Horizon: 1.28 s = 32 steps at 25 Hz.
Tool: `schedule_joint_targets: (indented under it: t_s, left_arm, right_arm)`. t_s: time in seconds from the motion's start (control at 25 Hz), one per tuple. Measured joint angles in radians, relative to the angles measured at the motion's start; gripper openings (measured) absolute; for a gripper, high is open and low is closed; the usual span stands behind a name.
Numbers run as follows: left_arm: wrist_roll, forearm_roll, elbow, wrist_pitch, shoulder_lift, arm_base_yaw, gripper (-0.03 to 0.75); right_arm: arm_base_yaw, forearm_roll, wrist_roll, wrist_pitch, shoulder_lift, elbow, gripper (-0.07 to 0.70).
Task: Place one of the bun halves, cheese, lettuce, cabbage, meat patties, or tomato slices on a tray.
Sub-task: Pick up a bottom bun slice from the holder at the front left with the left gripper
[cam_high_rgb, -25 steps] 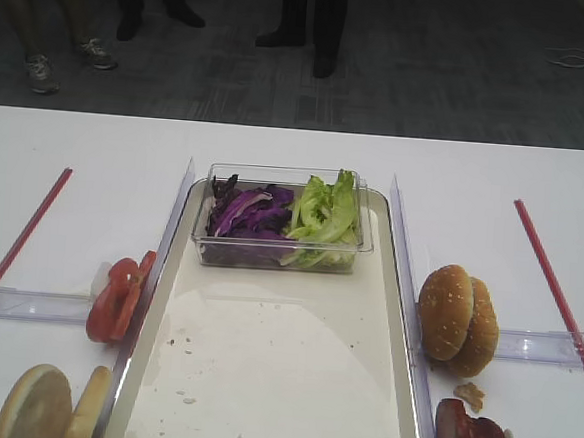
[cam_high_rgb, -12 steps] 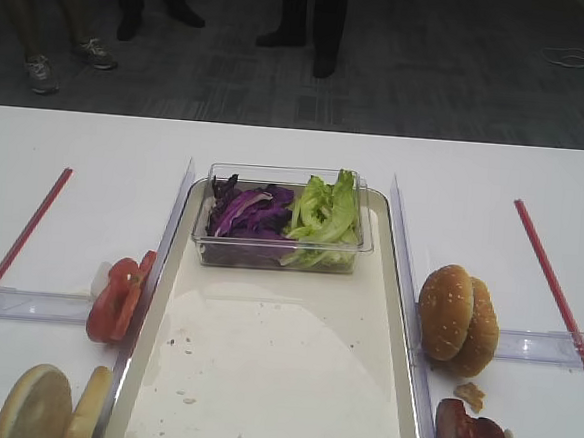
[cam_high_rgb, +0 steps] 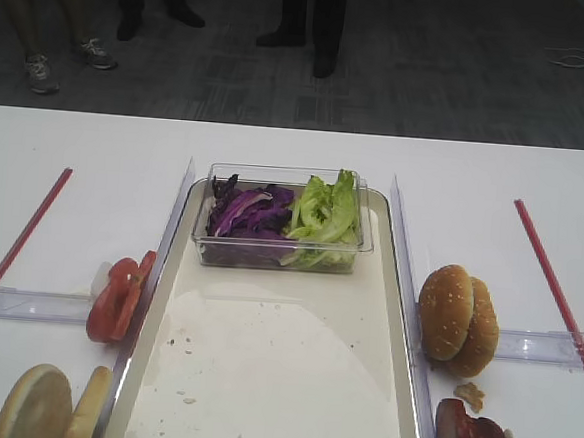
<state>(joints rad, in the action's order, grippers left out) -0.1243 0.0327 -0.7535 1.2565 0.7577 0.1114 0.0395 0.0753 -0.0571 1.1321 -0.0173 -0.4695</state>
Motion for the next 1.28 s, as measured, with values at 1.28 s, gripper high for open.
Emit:
schedule_joint_targets:
  t_s: [1.28]
  left_arm:
    - [-0.056, 0.098, -0.066, -0.018, 0.236, 0.102, 0.414]
  right_arm:
    - [0.000, 0.000, 0.000, 0.000, 0.000, 0.000, 0.384]
